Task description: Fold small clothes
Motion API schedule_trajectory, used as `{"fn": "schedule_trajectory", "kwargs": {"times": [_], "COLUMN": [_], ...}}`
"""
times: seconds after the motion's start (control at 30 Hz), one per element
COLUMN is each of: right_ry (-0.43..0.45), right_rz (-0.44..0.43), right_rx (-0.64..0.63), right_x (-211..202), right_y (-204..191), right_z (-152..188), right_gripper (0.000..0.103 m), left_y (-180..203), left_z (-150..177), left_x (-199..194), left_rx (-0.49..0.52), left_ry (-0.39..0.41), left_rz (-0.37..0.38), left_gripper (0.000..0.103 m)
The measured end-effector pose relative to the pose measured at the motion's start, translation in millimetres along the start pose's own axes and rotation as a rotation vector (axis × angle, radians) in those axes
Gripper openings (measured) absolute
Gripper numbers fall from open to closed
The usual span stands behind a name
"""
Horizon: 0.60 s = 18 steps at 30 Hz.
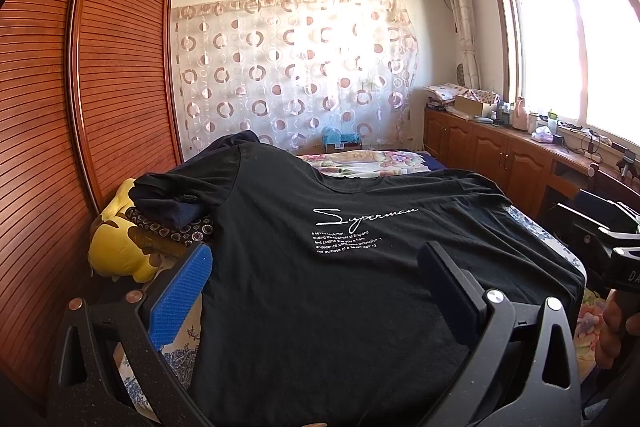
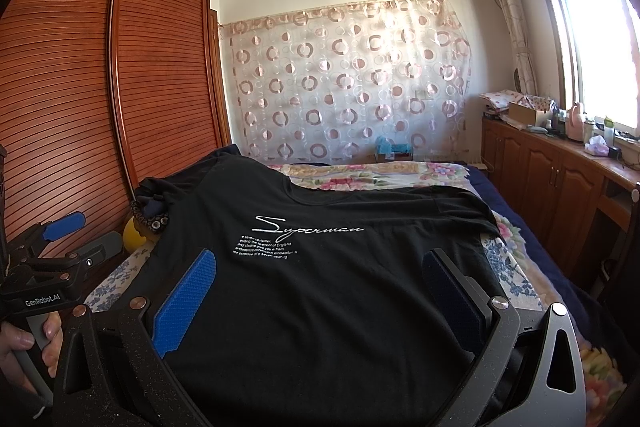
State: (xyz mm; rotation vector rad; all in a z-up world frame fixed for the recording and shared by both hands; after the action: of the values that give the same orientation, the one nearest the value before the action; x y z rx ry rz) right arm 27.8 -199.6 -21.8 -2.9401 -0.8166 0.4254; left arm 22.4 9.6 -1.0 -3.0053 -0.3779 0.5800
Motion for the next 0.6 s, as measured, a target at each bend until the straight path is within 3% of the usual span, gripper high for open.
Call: {"fn": "schedule_trajectory", "kwargs": {"times": [0.6], "right_ry": [0.001], "right_rz": [0.002], "right_rx": [-0.002], "right_x": [0.7], "right_y": [-0.1], "right_z": [1.5], "right_gripper": [0.103], "left_y": [0.0], "left_z": [-2.0], "left_x": [-1.2], "left_rx": [0.002], "left_ry": [0.004], "left_rz": [-0.001], "left_gripper": [0.103]}}
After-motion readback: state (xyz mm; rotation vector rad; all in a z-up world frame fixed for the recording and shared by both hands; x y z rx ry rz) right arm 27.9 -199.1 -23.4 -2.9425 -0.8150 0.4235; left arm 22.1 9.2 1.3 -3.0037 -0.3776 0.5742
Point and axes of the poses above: each gripper's, at about its wrist camera, not at the fingertips, and x roughly the way its jaws point, y to its right, z to its underside, the point moved 3 cm from there along x, roughly the way its jaws point, and after that the axes turned 13 degrees about -z, right-handed, at the moved point
